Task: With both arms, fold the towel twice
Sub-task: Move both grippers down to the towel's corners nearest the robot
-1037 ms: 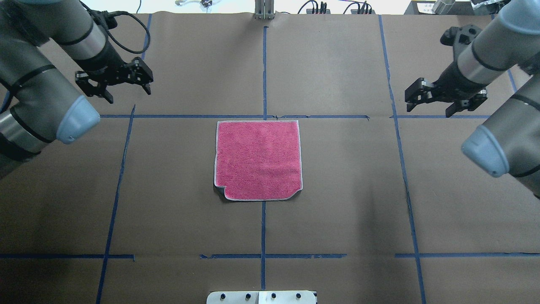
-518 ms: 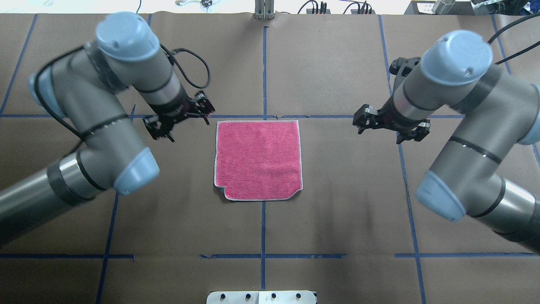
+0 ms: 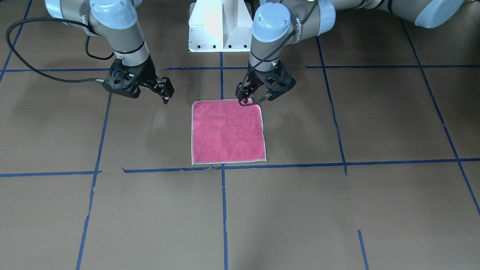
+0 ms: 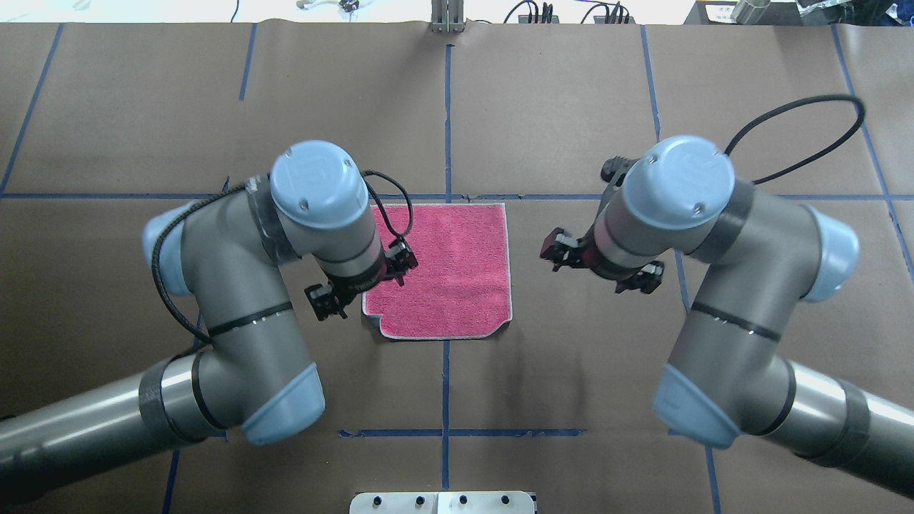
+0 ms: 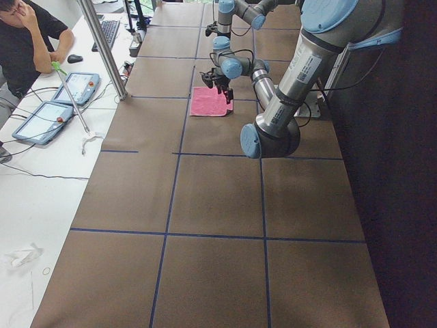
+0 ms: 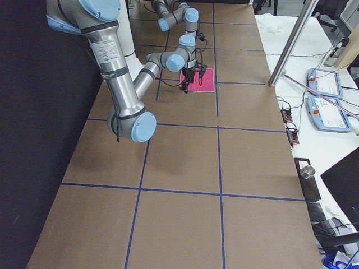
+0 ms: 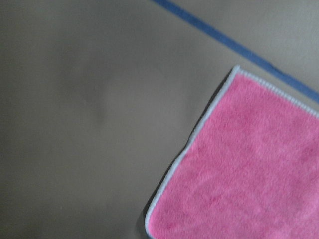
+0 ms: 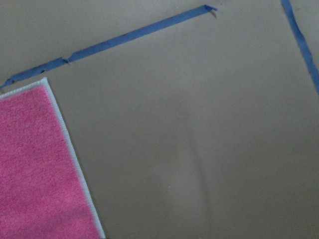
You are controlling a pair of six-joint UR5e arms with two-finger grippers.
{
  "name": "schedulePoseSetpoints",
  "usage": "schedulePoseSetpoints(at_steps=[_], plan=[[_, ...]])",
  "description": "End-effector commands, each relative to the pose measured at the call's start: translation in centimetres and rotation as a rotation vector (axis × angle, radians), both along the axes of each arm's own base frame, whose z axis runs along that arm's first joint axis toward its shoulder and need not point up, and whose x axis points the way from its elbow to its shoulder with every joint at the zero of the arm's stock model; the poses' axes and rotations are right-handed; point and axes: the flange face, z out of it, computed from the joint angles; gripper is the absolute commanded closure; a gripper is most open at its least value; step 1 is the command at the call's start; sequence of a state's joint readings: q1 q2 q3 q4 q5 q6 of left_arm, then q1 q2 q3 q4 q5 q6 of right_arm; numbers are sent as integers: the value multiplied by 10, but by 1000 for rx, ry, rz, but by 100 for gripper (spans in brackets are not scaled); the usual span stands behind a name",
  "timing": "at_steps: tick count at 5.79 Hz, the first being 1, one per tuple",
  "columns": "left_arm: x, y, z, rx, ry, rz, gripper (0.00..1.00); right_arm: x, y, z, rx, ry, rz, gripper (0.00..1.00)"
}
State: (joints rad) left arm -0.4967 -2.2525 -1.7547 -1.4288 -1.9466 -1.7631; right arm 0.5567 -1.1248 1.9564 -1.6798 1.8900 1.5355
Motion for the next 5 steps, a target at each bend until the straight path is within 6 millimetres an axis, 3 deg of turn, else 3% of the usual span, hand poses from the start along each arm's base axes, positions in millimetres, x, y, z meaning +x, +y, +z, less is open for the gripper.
schedulePoseSetpoints(at_steps=[1,2,3,5], plan=[[14,18,1,2,-13,-2,0,-39,22,-32,-48,-38,32,0],[15,18,3,0,-16,-1,0,-62,11,-49,-59,-42,42,0],[14,19,8,-2,-18,0,0,-76,3,-47,-70,-21,47,0],[17,19,15,-1,-24,6,0,-82,1,-40,-70,-3,50,0]])
